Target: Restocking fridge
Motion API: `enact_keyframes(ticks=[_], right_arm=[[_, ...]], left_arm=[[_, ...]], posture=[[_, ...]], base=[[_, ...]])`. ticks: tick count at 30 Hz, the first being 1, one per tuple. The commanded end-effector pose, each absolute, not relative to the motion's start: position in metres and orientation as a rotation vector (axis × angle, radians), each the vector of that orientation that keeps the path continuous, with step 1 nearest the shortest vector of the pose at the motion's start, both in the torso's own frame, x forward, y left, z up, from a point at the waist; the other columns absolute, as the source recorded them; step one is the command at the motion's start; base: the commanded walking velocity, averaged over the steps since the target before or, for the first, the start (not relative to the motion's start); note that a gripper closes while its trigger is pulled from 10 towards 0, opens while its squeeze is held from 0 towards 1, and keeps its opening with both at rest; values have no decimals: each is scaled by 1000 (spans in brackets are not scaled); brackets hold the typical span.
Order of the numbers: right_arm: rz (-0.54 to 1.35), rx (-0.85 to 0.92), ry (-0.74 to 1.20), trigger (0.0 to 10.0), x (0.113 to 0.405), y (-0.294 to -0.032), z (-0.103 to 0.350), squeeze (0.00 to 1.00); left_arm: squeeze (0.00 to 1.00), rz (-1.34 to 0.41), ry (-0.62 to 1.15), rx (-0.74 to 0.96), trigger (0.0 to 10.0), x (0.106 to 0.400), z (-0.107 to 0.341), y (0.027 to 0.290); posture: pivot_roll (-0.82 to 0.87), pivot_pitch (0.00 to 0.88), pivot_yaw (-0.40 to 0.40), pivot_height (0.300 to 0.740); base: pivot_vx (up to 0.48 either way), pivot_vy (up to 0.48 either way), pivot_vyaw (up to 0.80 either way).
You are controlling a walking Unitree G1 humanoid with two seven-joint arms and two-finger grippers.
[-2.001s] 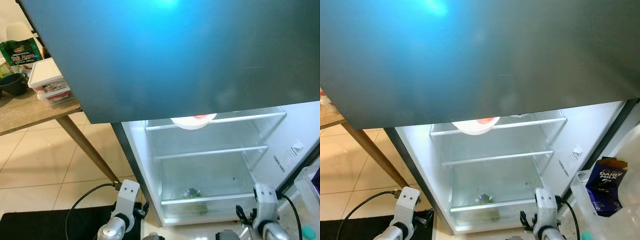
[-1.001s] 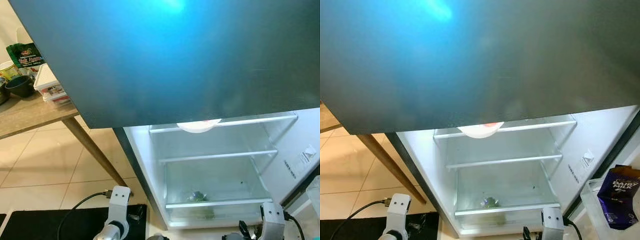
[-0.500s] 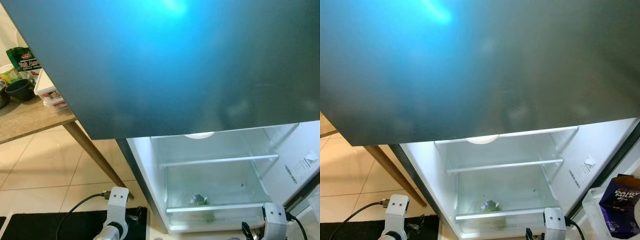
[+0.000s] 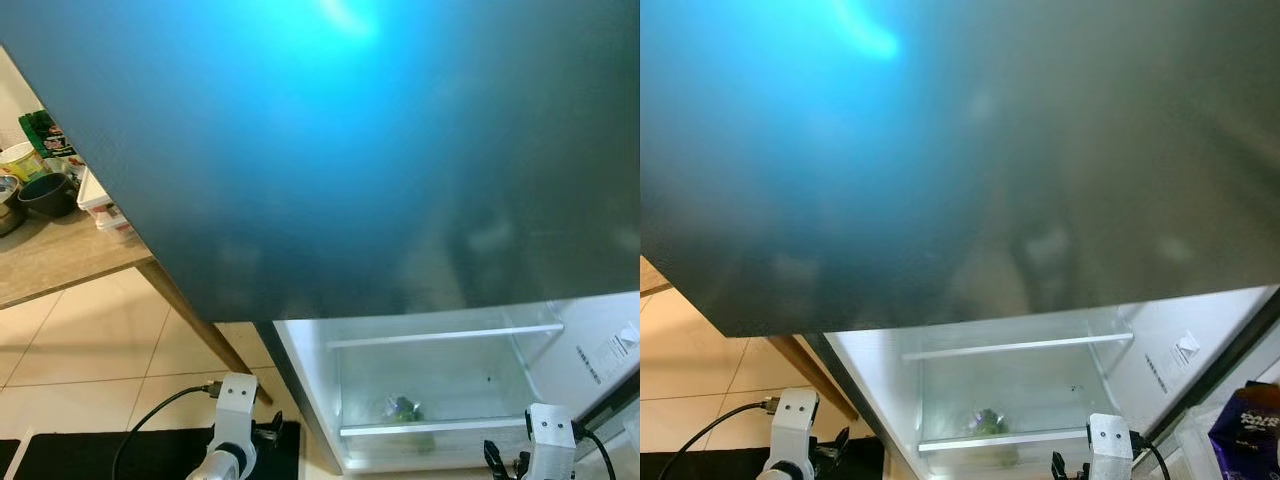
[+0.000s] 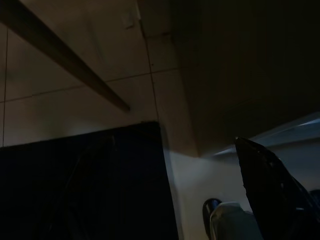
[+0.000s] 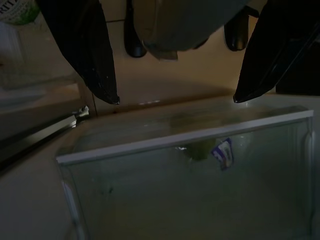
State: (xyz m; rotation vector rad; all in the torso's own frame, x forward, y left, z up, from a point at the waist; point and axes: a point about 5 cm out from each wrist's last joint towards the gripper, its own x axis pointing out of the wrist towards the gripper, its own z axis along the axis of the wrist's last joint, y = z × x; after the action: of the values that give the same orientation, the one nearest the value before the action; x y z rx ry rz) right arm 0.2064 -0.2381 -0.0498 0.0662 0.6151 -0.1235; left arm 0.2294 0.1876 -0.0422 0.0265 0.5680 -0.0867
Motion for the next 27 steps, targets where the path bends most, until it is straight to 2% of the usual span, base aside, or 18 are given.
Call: enact_keyframes(ticks=[1,18,22,27], right_arm=[[-129,79,634,10000,200,-237,-55,0],[-122,96,594,10000,202,-237,-51,0],[-135,82,593,10000,203,-238,-51,0],[-160,102,590,10000,205,-238,-50,0]], left_arm=[[0,-76,593,21,10000,222,-48,190],[0,-81,612,38,10000,222,-49,193],[0,-88,613,50,10000,223,-49,193],[0,-94,614,55,10000,225,-48,193]], posture=[[-101,94,97,671],[-94,97,100,671],[-93,99,105,691],[-91,100,109,696]], base=[[0,0,0],[0,0,0],[0,0,0],[0,0,0]])
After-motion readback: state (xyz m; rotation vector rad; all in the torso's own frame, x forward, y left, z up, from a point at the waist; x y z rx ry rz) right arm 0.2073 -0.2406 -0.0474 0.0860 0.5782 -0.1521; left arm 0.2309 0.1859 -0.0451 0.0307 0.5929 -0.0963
